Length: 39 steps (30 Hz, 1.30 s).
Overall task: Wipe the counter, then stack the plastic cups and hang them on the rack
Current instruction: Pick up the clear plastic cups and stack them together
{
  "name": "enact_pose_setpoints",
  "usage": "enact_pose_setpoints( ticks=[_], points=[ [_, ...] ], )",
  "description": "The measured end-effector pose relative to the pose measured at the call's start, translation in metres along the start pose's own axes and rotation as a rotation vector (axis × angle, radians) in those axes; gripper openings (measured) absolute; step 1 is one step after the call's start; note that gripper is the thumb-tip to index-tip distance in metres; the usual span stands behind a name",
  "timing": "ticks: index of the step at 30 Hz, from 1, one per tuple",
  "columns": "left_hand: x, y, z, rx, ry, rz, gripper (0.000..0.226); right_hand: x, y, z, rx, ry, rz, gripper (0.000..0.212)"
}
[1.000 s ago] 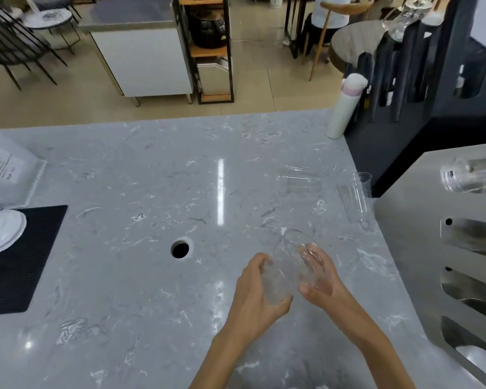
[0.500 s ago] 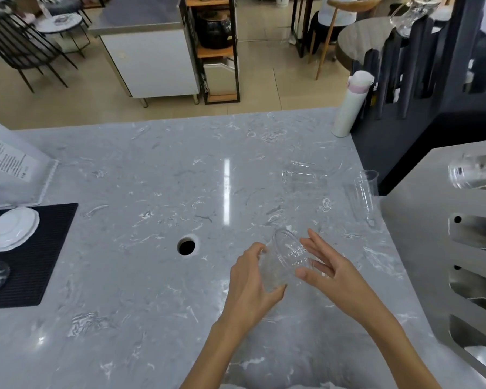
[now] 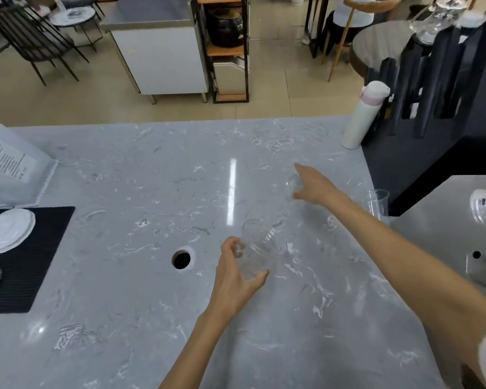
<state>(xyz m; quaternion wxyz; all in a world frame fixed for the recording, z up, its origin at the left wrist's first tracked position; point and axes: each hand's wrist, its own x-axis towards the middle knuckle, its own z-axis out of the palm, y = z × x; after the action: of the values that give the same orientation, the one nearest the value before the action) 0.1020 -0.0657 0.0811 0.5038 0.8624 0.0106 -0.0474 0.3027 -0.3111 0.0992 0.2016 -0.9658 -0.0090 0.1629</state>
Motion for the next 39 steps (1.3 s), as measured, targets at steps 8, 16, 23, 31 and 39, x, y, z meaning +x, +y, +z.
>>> enact_pose_setpoints(
  ticks=[8,16,23,31,39],
  points=[
    [0.009,-0.006,-0.002,-0.011,0.006,-0.031,0.079,0.003,-0.007,0.049,-0.436,0.122,-0.030,0.079],
    [-0.019,-0.017,-0.007,0.085,-0.038,0.038,0.076,-0.131,0.009,0.004,0.972,0.328,0.059,0.076],
    [-0.042,-0.013,0.001,0.145,-0.082,0.135,0.075,-0.252,-0.010,0.053,1.322,0.187,0.100,0.069],
    [-0.059,0.005,0.017,0.138,-0.099,0.232,0.071,-0.282,-0.026,0.084,1.138,-0.060,0.069,0.084],
    [-0.050,0.007,0.026,0.071,-0.069,0.172,0.075,-0.218,0.021,0.033,0.888,0.169,0.117,0.084]
  ],
)
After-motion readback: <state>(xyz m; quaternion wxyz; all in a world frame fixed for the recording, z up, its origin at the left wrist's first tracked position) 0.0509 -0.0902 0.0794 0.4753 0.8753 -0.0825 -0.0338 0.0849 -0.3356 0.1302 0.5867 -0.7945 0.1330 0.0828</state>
